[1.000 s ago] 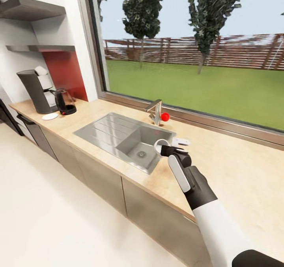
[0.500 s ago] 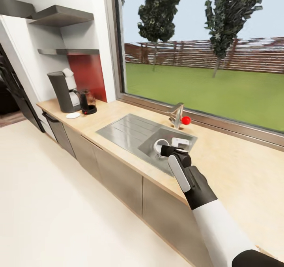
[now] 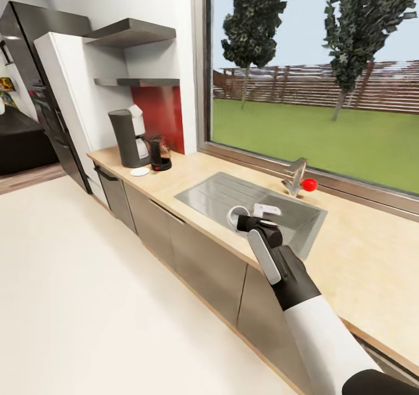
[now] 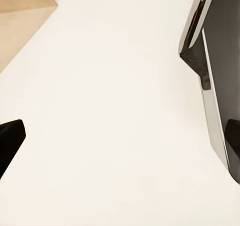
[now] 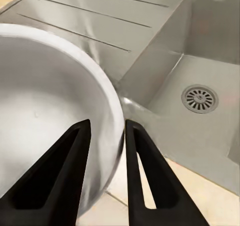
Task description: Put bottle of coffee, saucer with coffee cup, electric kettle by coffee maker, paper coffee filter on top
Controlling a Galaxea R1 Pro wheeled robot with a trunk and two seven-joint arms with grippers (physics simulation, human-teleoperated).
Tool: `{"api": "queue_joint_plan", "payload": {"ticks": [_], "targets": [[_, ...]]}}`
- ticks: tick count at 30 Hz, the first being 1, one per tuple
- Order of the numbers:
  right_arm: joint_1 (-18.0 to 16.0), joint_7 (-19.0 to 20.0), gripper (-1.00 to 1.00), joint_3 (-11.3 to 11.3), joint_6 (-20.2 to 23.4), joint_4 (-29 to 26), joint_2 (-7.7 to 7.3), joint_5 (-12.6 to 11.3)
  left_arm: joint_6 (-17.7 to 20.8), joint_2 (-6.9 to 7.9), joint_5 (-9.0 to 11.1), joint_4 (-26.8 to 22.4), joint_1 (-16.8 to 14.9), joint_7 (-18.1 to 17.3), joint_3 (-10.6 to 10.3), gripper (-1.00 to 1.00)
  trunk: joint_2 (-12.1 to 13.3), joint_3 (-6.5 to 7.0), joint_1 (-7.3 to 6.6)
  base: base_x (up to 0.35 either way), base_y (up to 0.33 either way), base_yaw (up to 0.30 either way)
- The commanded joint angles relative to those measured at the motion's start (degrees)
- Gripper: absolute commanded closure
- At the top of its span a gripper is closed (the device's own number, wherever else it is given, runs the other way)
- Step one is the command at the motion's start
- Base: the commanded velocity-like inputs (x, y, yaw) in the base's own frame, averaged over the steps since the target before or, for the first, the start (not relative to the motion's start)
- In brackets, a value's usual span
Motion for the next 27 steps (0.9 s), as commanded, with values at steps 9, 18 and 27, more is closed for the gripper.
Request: {"api": "queue_joint_plan", "payload": {"ticks": [9,18,27], "targets": [[-0.1,-0.5,1.0,0.2,0.1,0.0,0.0,-0.6,-0.5,-0.1,0.1,-0.1,0.0,0.0,0.2,-1.0,-0.1,0.71,0.03,0.215,0.277,0.082],[-0.1,-0.5,1.0,0.2,0.1,0.0,0.0,-0.6,-0.5,-0.08,0.1,-0.1,0.0,0.0,0.2,-1.0,-0.1,1.5,0.03,0.243,0.249,0.011],[-0.1,-0.5,1.0,0.2,0.1,0.0,0.08,-0.6,-0.5,-0.1,0.1,-0.1,0.0,0.0,0.2,-1.0,-0.1,2.29,0.03,0.243,0.248,0.0]]}}
